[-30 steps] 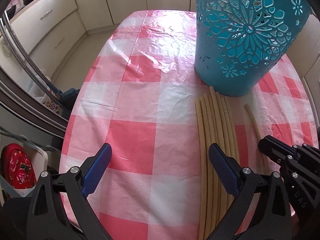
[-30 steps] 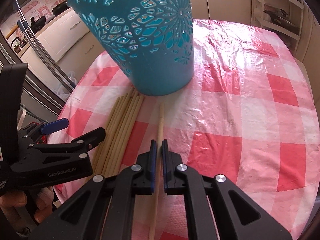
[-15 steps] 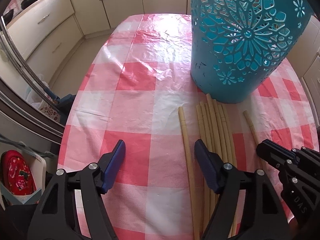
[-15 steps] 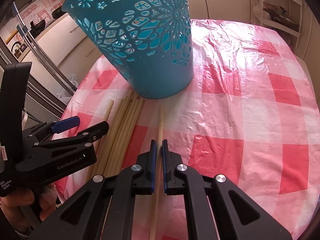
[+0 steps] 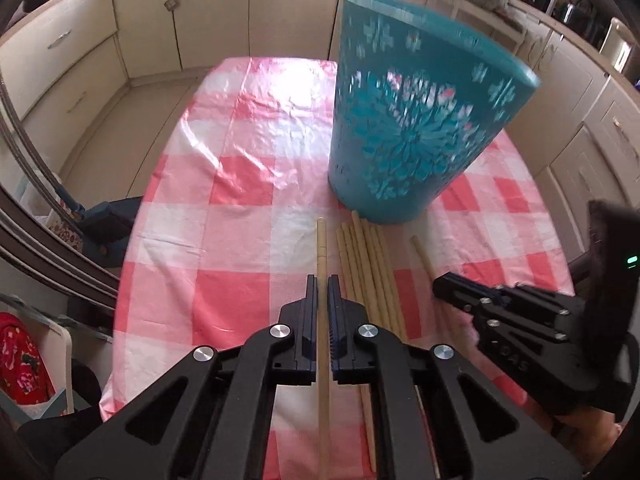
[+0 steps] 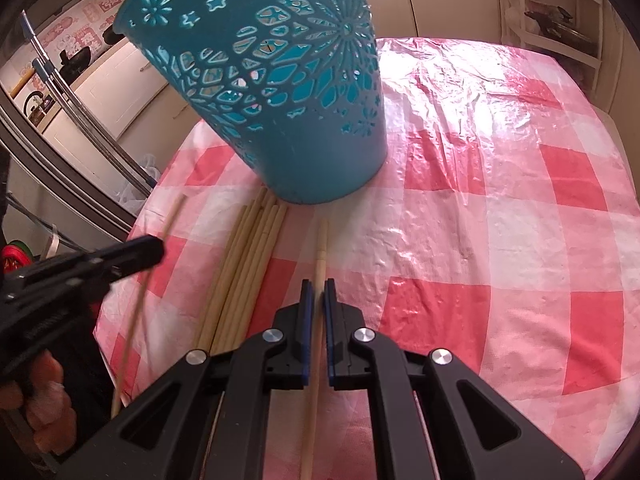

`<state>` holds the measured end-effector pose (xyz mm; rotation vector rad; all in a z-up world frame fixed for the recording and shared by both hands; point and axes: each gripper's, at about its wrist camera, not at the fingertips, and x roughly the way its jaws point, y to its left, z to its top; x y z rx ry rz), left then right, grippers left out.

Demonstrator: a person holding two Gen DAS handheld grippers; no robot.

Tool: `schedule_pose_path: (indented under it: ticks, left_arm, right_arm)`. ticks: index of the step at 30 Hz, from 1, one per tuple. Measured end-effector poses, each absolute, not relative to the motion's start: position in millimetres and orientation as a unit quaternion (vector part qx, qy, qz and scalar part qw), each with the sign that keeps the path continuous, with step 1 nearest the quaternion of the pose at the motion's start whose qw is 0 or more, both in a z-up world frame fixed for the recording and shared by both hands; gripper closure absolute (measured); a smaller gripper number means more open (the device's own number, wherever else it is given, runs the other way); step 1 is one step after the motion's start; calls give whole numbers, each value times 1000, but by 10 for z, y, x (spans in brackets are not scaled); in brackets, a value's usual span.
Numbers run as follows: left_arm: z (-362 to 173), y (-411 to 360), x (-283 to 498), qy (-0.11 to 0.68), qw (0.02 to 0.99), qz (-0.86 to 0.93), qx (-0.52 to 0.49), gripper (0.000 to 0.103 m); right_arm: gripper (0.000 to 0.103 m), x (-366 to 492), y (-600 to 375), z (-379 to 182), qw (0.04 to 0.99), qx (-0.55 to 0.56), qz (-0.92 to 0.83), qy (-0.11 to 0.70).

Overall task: Organize utensils
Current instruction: 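Close the left gripper on another chopstick while the right gripper holds its chopstick, then lift the chopstick over the teal basket and open the left gripper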

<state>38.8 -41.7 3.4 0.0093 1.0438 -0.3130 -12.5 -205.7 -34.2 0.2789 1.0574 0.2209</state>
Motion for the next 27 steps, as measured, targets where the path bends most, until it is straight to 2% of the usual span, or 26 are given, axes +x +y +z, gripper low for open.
schedule_pose_path:
  ticks: [8, 13, 19, 27]
  left_arm:
    - [1546, -414, 417, 331, 918, -211, -63, 98]
    - [1977, -676, 780, 235, 947, -203, -83, 98]
    - [1912, -917, 1269, 189, 968, -129, -102, 98]
    - [1235, -1037, 1613, 226, 967, -90, -82, 98]
  right_arm:
    - [97, -118, -2146, -347, 842, 160, 108, 503]
    - [97, -126, -2158, -344, 843, 161, 108, 502]
    - [97, -127, -2136, -354, 843, 162, 110, 501]
    - [97, -103, -2178, -358, 839, 172, 115, 502]
